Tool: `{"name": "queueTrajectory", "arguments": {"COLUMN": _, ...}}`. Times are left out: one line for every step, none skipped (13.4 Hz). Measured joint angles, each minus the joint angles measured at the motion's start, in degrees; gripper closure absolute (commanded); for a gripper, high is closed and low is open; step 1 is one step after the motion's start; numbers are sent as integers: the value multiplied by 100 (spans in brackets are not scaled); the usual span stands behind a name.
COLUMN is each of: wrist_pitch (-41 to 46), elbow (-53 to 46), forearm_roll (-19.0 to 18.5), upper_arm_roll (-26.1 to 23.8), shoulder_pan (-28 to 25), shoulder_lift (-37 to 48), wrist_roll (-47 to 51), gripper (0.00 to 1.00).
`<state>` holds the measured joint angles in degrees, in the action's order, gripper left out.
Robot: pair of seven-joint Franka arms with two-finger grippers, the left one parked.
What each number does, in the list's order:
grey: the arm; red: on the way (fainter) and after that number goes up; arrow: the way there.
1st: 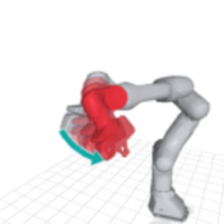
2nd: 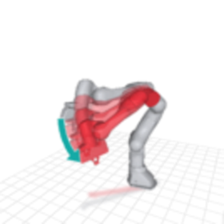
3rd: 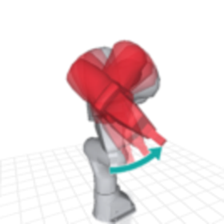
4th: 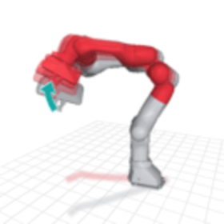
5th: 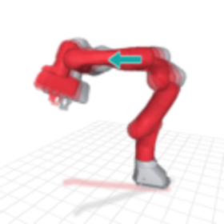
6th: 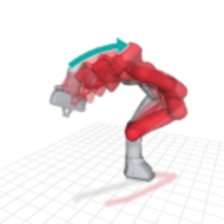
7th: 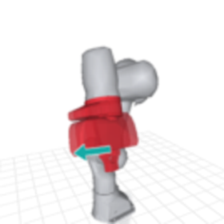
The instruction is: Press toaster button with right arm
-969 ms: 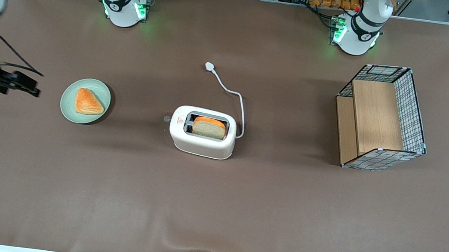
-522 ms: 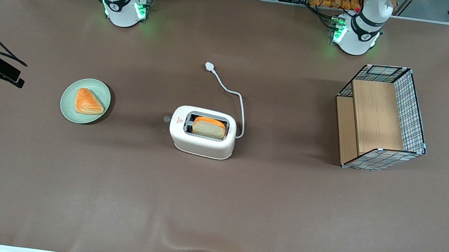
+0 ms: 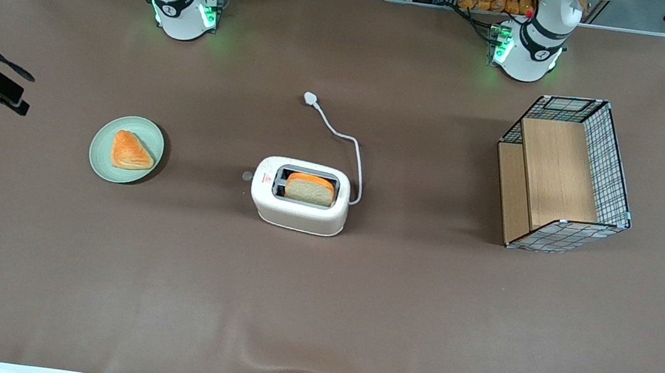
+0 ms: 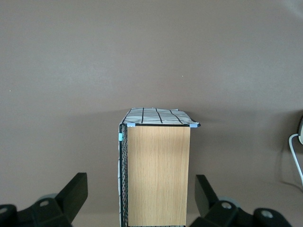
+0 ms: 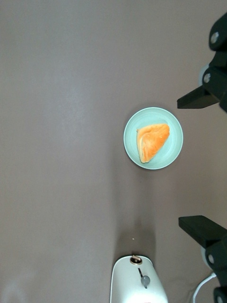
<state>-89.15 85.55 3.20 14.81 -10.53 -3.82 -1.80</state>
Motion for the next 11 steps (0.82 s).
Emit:
{"name": "queueTrajectory", "arguments": {"wrist_pitch": 28, "elbow": 37, "forearm_roll": -41, "upper_arm_roll": -348, "shoulder_pan": 325, "shoulder_lift": 71, "wrist_roll": 2, "gripper": 0}}
{"name": "queueTrajectory", "arguments": {"wrist_pitch": 39, "elbow": 104, "forearm_roll": -113, "upper_arm_roll": -597, "shoulder_pan": 547, "shoulder_lift": 128, "wrist_roll": 2, "gripper": 0}}
{"name": "queueTrajectory", "arguments": {"wrist_pitch": 40, "elbow": 191, "forearm_roll": -174, "upper_arm_roll": -795, "shoulder_pan": 717, "shoulder_lift": 184, "wrist_roll": 2, "gripper": 0}}
{"name": "queueTrajectory", "arguments": {"wrist_pitch": 40, "elbow": 274, "forearm_roll": -208, "upper_arm_roll": -1019, "shoulder_pan": 916, "shoulder_lift": 231, "wrist_roll": 5, "gripper": 0}}
{"name": "queueTrajectory", "arguments": {"wrist_pitch": 38, "elbow": 357, "forearm_roll": -218, "upper_arm_roll": -1195, "shoulder_pan": 1087, "shoulder_lift": 275, "wrist_roll": 8, "gripper": 0}}
{"name": "queueTrajectory", "arguments": {"wrist_pitch": 21, "elbow": 483, "forearm_roll": -220, "upper_arm_roll": -1273, "shoulder_pan": 1166, "shoulder_lift": 348, "wrist_roll": 8, "gripper": 0}}
{"name": "queueTrajectory", "arguments": {"wrist_pitch": -15, "elbow": 626, "forearm_roll": -223, "upper_arm_roll": -1296, "shoulder_pan": 1186, "shoulder_lift": 439, "wrist_roll": 8, "gripper": 0}}
{"name": "queueTrajectory", "arguments": {"wrist_pitch": -35, "elbow": 734, "forearm_roll": -228, "upper_arm_roll": -1302, "shoulder_pan": 1190, "shoulder_lift": 527, "wrist_roll": 8, "gripper": 0}}
{"name": "queueTrajectory", "arguments": {"wrist_pitch": -36, "elbow": 788, "forearm_roll": -231, "upper_arm_roll": -1303, "shoulder_pan": 1198, "shoulder_lift": 587, "wrist_roll": 8, "gripper": 0}}
{"name": "queueTrajectory", "arguments": {"wrist_pitch": -41, "elbow": 822, "forearm_roll": -233, "upper_arm_roll": -1300, "shoulder_pan": 1215, "shoulder_lift": 631, "wrist_roll": 8, "gripper": 0}}
{"name": "queueTrajectory", "arguments": {"wrist_pitch": -60, "elbow": 828, "forearm_roll": -235, "upper_arm_roll": -1294, "shoulder_pan": 1240, "shoulder_lift": 650, "wrist_roll": 8, "gripper": 0}}
